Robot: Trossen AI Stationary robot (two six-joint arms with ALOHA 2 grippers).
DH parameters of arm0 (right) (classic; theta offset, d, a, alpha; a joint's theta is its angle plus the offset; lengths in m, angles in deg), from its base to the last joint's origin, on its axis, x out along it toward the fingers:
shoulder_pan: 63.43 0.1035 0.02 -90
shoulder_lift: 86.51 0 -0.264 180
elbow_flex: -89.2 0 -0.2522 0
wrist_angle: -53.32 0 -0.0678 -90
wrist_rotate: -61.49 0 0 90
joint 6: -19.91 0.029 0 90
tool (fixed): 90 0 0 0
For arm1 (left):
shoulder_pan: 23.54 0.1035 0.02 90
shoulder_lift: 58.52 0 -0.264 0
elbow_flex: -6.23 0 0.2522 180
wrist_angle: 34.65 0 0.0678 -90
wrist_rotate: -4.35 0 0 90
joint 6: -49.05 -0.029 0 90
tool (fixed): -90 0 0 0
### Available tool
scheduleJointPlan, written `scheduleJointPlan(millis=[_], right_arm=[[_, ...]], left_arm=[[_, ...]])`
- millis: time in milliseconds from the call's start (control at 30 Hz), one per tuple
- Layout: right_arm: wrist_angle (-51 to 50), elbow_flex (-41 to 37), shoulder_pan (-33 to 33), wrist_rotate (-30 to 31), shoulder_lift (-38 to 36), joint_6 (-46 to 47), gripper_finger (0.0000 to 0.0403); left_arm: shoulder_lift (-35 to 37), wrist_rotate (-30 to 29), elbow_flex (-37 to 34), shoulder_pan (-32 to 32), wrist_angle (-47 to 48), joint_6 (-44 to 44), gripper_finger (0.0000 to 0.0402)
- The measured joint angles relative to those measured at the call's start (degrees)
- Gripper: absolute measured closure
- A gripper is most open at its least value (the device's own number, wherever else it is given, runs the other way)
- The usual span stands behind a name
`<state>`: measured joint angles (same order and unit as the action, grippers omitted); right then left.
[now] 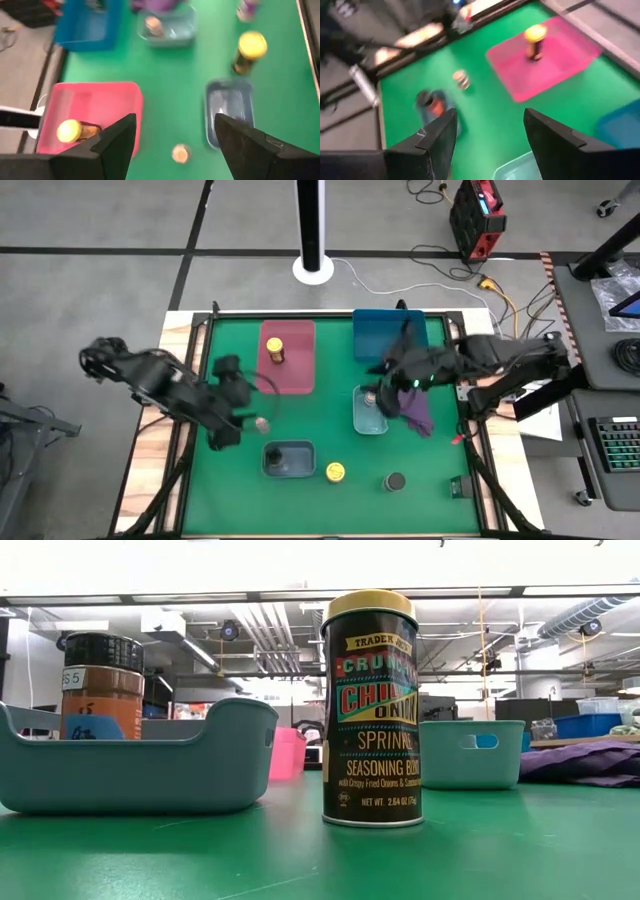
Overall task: Sort spices by type
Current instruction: Put the yellow seasoning bottle into the large pink bin
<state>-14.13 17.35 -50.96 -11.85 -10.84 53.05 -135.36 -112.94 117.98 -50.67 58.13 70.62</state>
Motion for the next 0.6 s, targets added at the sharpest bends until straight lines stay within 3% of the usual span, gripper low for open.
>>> scheduleJointPlan(millis=[267, 467, 600], right_arm=[[-0.88, 4.71, 8.77, -4.20, 11.61, 0.07, 0.0184], [-9.74, 13.48, 11.44, -7.09, 21.68, -0.98, 0.0184], [-11.10, 16.28, 13.41, -9.41, 26.63, -3.72, 0.0184]], left_arm=[[7.06, -15.16, -0.11, 0.01, -0.43, 8.16, 0.0150], [8.51, -22.22, -0.15, 0.01, -0.41, 8.89, 0.0150], [8.62, -23.15, -0.15, 0.01, -0.39, 9.17, 0.0150]])
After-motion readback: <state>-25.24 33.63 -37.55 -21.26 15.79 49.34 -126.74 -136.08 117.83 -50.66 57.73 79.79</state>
